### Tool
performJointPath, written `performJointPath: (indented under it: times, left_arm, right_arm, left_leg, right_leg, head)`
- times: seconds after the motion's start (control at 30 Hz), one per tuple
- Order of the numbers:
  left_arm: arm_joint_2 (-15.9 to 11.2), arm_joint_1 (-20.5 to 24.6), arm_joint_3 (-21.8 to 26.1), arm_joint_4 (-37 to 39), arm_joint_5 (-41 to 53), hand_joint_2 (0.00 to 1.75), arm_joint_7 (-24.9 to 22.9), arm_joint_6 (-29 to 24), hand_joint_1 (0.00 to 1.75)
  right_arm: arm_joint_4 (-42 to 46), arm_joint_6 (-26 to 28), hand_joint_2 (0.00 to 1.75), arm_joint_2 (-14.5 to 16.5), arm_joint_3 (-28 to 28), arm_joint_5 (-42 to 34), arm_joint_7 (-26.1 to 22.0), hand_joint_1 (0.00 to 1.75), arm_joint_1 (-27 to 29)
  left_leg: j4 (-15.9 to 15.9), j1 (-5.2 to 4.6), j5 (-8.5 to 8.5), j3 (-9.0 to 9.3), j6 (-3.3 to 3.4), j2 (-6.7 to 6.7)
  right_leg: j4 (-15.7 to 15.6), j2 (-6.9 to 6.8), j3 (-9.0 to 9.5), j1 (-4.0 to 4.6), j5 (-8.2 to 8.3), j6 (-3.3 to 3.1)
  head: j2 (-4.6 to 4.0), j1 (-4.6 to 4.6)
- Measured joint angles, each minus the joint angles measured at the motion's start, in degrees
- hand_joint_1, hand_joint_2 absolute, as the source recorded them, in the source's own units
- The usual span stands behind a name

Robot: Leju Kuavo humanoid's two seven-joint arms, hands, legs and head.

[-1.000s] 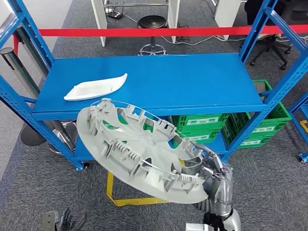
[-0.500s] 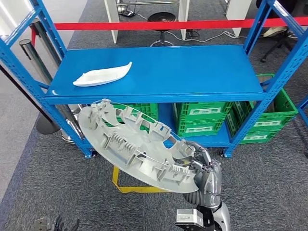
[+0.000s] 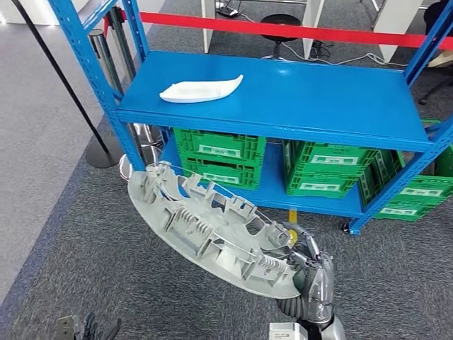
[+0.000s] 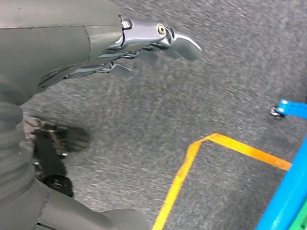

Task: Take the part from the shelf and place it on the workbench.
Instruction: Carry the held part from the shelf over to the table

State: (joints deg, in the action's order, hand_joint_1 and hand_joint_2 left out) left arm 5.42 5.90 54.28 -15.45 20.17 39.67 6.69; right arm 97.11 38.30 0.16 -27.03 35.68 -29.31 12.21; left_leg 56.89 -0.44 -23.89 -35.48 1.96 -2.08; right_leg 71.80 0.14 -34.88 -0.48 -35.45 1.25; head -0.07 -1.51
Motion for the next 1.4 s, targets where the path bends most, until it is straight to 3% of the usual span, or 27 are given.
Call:
performJointPath:
  times: [0.07, 0.1, 0.17, 0.23, 0.27, 0.33, 0.4, 0.43, 0.47, 0.5, 0.57, 0.63, 0.7, 0.73, 0.8, 0.87, 0.9, 0.93, 0.97, 1.0, 1.07, 1.13, 1.17, 1.23, 1.27, 1.3, 1.4]
  left_arm:
    - [0.61, 0.10, -0.05, -0.41, -0.01, 1.75, 0.00, -0.22, 0.00]
    - [0.93, 0.20, -0.08, -0.71, -0.04, 1.75, 0.00, -0.38, 0.00]
    - [1.52, 0.39, -0.13, -1.24, -0.18, 1.75, 0.00, -0.62, 0.00]
    - [1.82, 0.27, -0.16, -1.64, -0.36, 1.75, 0.00, -0.72, 0.00]
    - [1.94, 0.15, -0.22, -1.84, -0.43, 1.75, 0.00, -0.77, 0.00]
    - [2.28, 0.17, -0.47, -2.25, -0.57, 1.75, 0.00, -0.82, 0.00]
    - [2.54, 0.43, -0.86, -2.61, -0.80, 1.75, 0.00, -0.70, 0.00]
    - [2.64, 0.50, -1.04, -2.78, -0.98, 1.75, 0.00, -0.57, 0.00]
    - [2.73, 0.50, -1.24, -2.95, -1.22, 1.75, 0.00, -0.41, 0.00]
    - [2.79, 0.45, -1.43, -3.14, -1.44, 1.75, 0.00, -0.27, 0.00]
    - [2.89, 0.44, -1.81, -3.60, -1.85, 1.75, 0.00, -0.08, 0.00]
    - [2.97, 0.61, -2.15, -4.05, -2.10, 1.75, 0.00, -0.03, 0.00]
    - [3.01, 0.62, -2.37, -4.31, -2.28, 1.75, 0.00, -0.02, 0.00]
    - [3.05, 0.48, -2.43, -4.34, -2.34, 1.75, 0.00, -0.02, 0.00]
    - [3.13, 0.23, -2.49, -4.43, -2.54, 1.75, 0.00, -0.03, 0.00]
    - [3.22, 0.38, -2.65, -4.57, -2.66, 1.75, 0.00, -0.04, 0.00]
    - [3.28, 0.50, -2.76, -4.63, -2.68, 1.75, 0.00, -0.05, 0.00]
    - [3.37, 0.56, -2.86, -4.66, -2.70, 1.75, 0.00, -0.09, 0.00]
    - [3.45, 0.56, -2.96, -4.67, -2.72, 1.75, 0.00, -0.17, 0.00]
    - [3.50, 0.53, -3.05, -4.67, -2.75, 1.75, 0.00, -0.29, 0.00]
    - [3.55, 0.52, -3.34, -4.74, -2.87, 1.75, 0.00, -0.51, 0.00]
    - [3.58, 0.63, -3.68, -4.91, -3.15, 1.75, 0.00, -0.66, 0.00]
    - [3.58, 0.66, -3.79, -4.99, -3.29, 1.75, 0.00, -0.78, 0.00]
    - [3.39, 0.56, -3.90, -5.04, -3.39, 1.75, 0.00, -1.28, 0.00]
    - [3.33, 0.47, -3.95, -5.02, -3.39, 1.75, 0.00, -1.58, 0.00]
    - [3.26, 0.40, -4.04, -4.99, -3.38, 1.75, 0.00, -1.84, 0.00]
    - [3.32, 0.52, -4.38, -4.90, -3.35, 1.75, -0.01, -2.31, 0.00]
  right_arm:
    - [0.02, 0.00, 1.75, -0.25, 0.17, -0.19, 0.10, 1.75, 0.03]
    - [0.05, 0.00, 1.75, -0.39, 0.30, -0.36, 0.14, 1.75, 0.02]
    - [0.09, 0.01, 1.75, -0.67, 0.59, -0.77, 0.21, 1.75, -0.01]
    - [0.04, 0.00, 1.75, -0.85, 0.83, -1.08, 0.25, 1.75, -0.16]
    - [-0.01, -0.01, 1.75, -0.91, 0.94, -1.20, 0.27, 1.75, -0.29]
    - [-0.14, -0.03, 1.75, -1.02, 1.19, -1.34, 0.30, 1.75, -0.53]
    - [-0.23, -0.10, 1.75, -1.14, 1.40, -1.27, 0.33, 1.75, -0.66]
    - [-0.28, -0.16, 1.75, -1.20, 1.49, -1.08, 0.38, 1.75, -0.79]
    - [-0.33, -0.22, 1.75, -1.24, 1.55, -0.80, 0.45, 1.75, -0.94]
    - [-0.37, -0.29, 1.75, -1.26, 1.60, -0.45, 0.55, 1.75, -1.08]
    - [-0.37, -0.42, 1.75, -1.28, 1.69, 0.24, 0.78, 1.75, -1.28]
    - [-0.38, -0.52, 1.75, -1.30, 1.81, 0.75, 1.02, 1.75, -1.55]
    - [-0.39, -0.64, 1.75, -1.32, 1.92, 1.10, 1.16, 1.75, -2.05]
    - [-0.39, -0.69, 1.75, -1.33, 1.96, 1.23, 1.20, 1.75, -2.31]
    - [-0.43, -0.79, 1.75, -1.36, 2.01, 1.33, 1.28, 1.75, -2.60]
    - [-0.50, -0.93, 1.75, -1.46, 2.04, 1.37, 1.35, 1.75, -2.69]
    - [-0.58, -1.07, 1.75, -1.52, 2.05, 1.43, 1.37, 1.75, -2.74]
    - [-0.68, -1.26, 1.75, -1.57, 2.06, 1.51, 1.40, 1.75, -2.82]
    - [-0.81, -1.51, 1.75, -1.61, 2.08, 1.65, 1.45, 1.75, -2.96]
    - [-0.94, -1.80, 1.75, -1.62, 2.11, 1.81, 1.49, 1.75, -3.13]
    - [-1.10, -2.35, 1.75, -1.63, 2.22, 2.20, 1.56, 1.75, -3.64]
    - [-1.23, -2.87, 1.75, -1.62, 2.32, 2.52, 1.60, 1.75, -4.21]
    - [-1.34, -3.13, 1.75, -1.62, 2.36, 2.70, 1.63, 1.75, -4.45]
    - [-1.64, -3.65, 1.75, -1.61, 2.49, 3.21, 1.69, 1.75, -4.83]
    - [-1.82, -3.89, 1.75, -1.61, 2.59, 3.49, 1.74, 1.75, -5.10]
    - [-1.97, -4.10, 1.75, -1.60, 2.68, 3.72, 1.80, 1.75, -5.35]
    - [-2.24, -4.38, 1.75, -1.62, 2.97, 4.35, 1.93, 1.75, -5.77]
  left_leg:
    - [0.16, -0.13, 1.42, -1.53, -0.35, -1.39]
    - [0.26, -0.19, 2.18, -2.16, -0.56, -2.06]
    - [0.15, -0.19, 3.83, -3.11, -1.06, -3.47]
    - [-0.16, -0.18, 4.87, -3.82, -1.71, -4.32]
    - [0.42, -0.19, 3.89, -4.22, -2.12, -3.54]
    - [4.92, -0.01, -1.29, -5.35, -2.92, -0.62]
    - [12.45, 0.53, -6.54, -6.44, -3.68, 1.19]
    - [15.45, 0.79, -7.35, -6.49, -3.95, 1.53]
    - [16.86, 1.01, -6.81, -5.90, -4.14, 1.72]
    - [16.47, 1.18, -5.45, -4.48, -4.25, 1.94]
    - [10.00, 1.16, -3.46, 0.84, -4.13, 3.47]
    - [2.53, 0.56, -4.17, 5.54, -3.35, 5.21]
    - [-0.27, -0.04, -4.74, 6.42, -2.32, 5.02]
    - [-0.68, 0.01, -4.40, 6.19, -1.81, 4.50]
    - [-1.34, 0.16, -3.45, 5.61, -0.74, 3.54]
    - [-1.34, 0.13, -2.49, 4.47, -0.04, 2.43]
    - [-1.15, 0.01, -2.05, 3.76, 0.16, 1.78]
    - [-0.92, -0.12, -1.65, 3.06, 0.18, 1.12]
    - [-0.63, -0.22, -1.26, 2.32, 0.14, 0.45]
    - [-0.27, -0.26, -0.90, 1.55, 0.05, -0.24]
    - [0.59, -0.23, -0.20, -0.06, -0.31, -1.69]
    - [1.40, -0.23, 0.61, -1.38, -0.85, -3.02]
    - [1.56, -0.21, 1.12, -1.83, -1.15, -3.64]
    - [1.56, -0.12, 2.22, -2.47, -1.74, -5.01]
    - [1.82, -0.15, 1.93, -2.92, -2.04, -4.81]
    - [2.89, -0.16, 0.65, -3.52, -2.37, -3.90]
    - [12.08, 0.30, -7.32, -5.91, -3.50, 0.59]
  right_leg:
    - [-7.81, 2.45, 5.88, 0.00, 2.46, -0.66]
    - [-12.04, 3.81, 8.69, -0.06, 2.43, -0.89]
    - [-16.70, 5.04, 11.17, -0.02, 1.65, -1.08]
    - [-16.86, 3.57, 10.13, -0.13, 2.36, -1.26]
    - [-16.86, 2.69, 9.70, -0.21, 2.90, -1.57]
    - [-16.88, 0.74, 8.87, -0.28, 4.04, -2.17]
    - [-16.66, -1.19, 7.67, -0.13, 5.00, -2.35]
    - [-16.42, -2.15, 6.84, -0.10, 5.45, -2.28]
    - [-16.10, -3.06, 5.93, -0.10, 5.85, -2.19]
    - [-15.72, -3.90, 5.01, -0.10, 6.22, -2.07]
    - [-15.06, -5.36, 3.54, -0.04, 6.73, -1.71]
    - [-14.67, -6.77, 2.72, 0.08, 7.36, -1.08]
    - [-14.62, -8.09, 2.30, 0.03, 8.16, -0.36]
    - [-14.59, -8.16, 1.99, -0.11, 8.15, -0.04]
    - [-13.04, -5.59, 0.99, -0.42, 6.13, 0.36]
    - [-6.89, -1.77, -1.20, -0.57, 1.48, 0.49]
    - [-2.95, -0.77, -2.35, -0.51, -0.63, 0.48]
    - [0.02, -0.41, -3.08, -0.43, -1.72, 0.45]
    - [1.07, -0.28, -2.92, -0.33, -1.59, 0.37]
    - [0.09, -0.13, -1.78, -0.25, -0.47, 0.23]
    - [-6.70, 1.62, 2.84, -0.25, 2.28, -0.13]
    - [-12.82, 4.01, 6.70, -0.42, 2.99, -0.37]
    - [-13.92, 4.51, 7.34, -0.37, 2.74, -0.41]
    - [-14.00, 3.32, 6.90, -0.40, 3.34, -0.55]
    - [-14.02, 2.55, 6.52, -0.48, 3.78, -0.83]
    - [-14.08, 1.68, 6.01, -0.62, 4.32, -1.24]
    - [-14.09, -1.12, 4.27, -0.36, 5.92, -2.16]
  head:
    - [0.00, 0.02]
    - [0.00, -0.03]
    - [0.00, -0.04]
    - [0.00, -0.01]
    - [0.00, -0.11]
    - [0.00, -0.39]
    - [0.00, -0.61]
    - [0.00, -0.63]
    - [0.00, -0.64]
    - [0.00, -0.64]
    - [0.00, -0.65]
    - [0.00, -0.62]
    - [0.00, -0.59]
    - [0.00, -0.61]
    - [0.00, -0.50]
    - [0.00, -0.25]
    - [0.00, -0.16]
    - [0.00, -0.13]
    - [0.00, -0.15]
    - [0.00, -0.14]
    - [0.00, -0.14]
    - [0.00, -0.16]
    - [0.00, -0.14]
    - [0.00, -0.04]
    - [0.00, -0.10]
    - [0.00, -0.35]
    - [0.00, -1.09]
